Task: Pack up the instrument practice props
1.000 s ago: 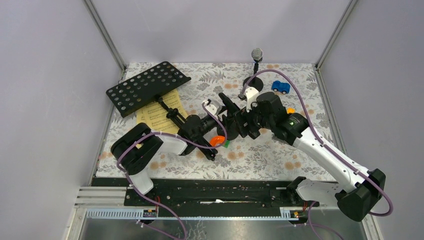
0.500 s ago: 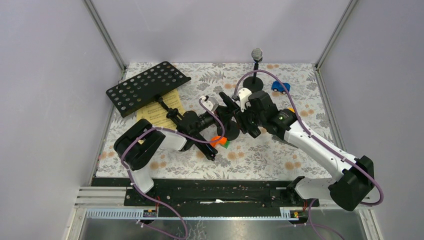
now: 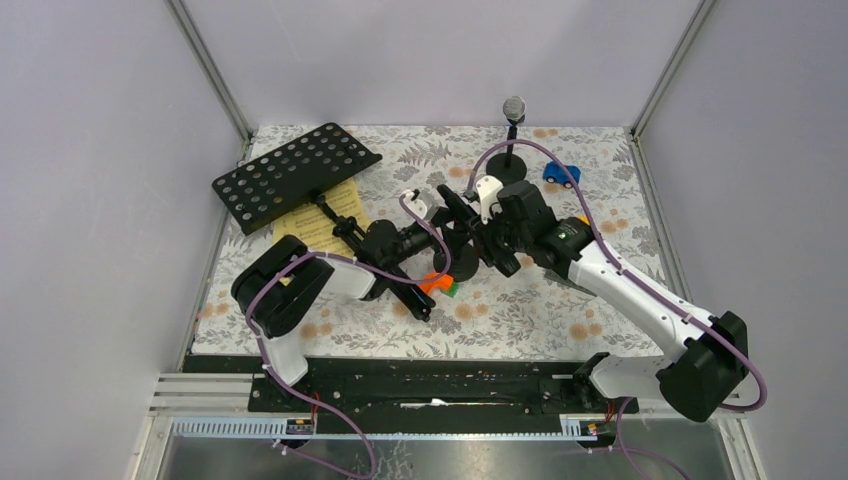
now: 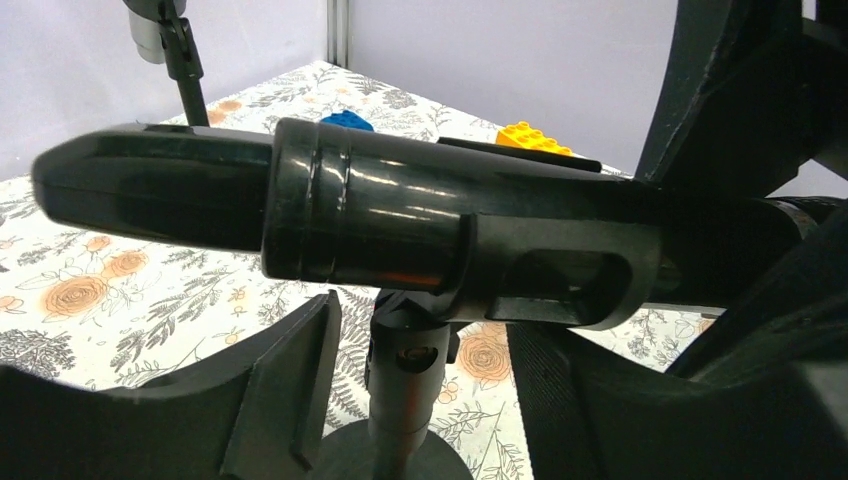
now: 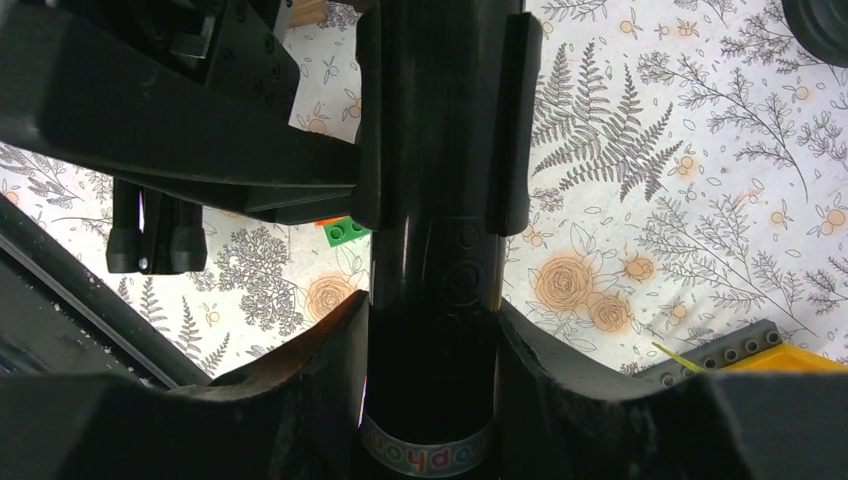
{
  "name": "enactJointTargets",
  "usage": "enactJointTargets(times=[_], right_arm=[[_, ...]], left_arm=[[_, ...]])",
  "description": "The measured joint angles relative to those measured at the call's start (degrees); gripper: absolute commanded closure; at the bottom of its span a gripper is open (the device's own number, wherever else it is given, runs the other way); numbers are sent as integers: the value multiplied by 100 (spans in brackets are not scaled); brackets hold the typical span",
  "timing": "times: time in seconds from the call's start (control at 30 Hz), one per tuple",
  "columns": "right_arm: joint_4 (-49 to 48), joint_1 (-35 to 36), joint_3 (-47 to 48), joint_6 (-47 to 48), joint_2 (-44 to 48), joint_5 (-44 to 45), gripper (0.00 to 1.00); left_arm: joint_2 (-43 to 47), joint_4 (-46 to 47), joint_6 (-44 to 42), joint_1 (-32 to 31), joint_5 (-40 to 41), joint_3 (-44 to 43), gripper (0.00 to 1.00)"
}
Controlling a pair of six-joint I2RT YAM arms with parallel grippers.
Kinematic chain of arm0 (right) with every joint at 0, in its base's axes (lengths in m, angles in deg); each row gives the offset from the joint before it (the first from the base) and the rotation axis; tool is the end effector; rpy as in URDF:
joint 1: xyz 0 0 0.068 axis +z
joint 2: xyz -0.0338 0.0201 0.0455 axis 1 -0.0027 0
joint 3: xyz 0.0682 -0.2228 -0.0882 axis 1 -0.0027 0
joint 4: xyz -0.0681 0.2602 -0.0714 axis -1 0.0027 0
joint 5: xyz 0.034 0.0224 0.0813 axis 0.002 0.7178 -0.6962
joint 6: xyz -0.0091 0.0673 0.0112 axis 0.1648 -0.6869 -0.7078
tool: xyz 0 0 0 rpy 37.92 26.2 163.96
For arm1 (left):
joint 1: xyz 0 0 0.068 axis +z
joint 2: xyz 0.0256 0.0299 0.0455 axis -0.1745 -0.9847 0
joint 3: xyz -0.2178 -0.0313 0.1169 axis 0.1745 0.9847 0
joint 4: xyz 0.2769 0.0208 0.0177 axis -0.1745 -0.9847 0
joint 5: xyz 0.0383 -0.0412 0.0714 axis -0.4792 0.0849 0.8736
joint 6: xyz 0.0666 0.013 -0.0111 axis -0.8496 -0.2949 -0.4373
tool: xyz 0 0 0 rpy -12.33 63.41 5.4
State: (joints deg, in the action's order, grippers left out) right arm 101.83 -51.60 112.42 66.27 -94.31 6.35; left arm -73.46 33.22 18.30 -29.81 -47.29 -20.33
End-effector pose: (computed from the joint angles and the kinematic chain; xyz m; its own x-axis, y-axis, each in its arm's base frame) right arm 0.2498 0.2008 0.2755 -0.4207 -0.4468 -0.7895 -0.6941 0.7189 -0.0369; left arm 0.2729 -0.2540 0.1627 -0.0408 -0.1907 -0.9808 0.8799 0.4583 -0.1257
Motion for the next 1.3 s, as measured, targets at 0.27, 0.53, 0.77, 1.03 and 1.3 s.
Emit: enactJointTargets(times=[0.27, 0.53, 0.77, 1.03, 1.3], right_arm=[[-4, -7, 0, 0, 2, -85, 100], [-22, -35, -55, -33, 293, 72, 100], [-81, -31, -361, -188, 1019, 188, 100], [17, -31, -560, -476, 1427, 326, 100], [258, -33, -656, -743, 2057, 553, 100]], left_arm=[[-72, -177, 57, -4, -90, -129, 60], [-120, -238, -70, 4, -232, -258, 100], [-229, -92, 146, -55, -684, -474, 100], [-326, -210, 46, -92, -1008, -739, 100], [-476, -299, -105, -166, -1268, -1255, 100]])
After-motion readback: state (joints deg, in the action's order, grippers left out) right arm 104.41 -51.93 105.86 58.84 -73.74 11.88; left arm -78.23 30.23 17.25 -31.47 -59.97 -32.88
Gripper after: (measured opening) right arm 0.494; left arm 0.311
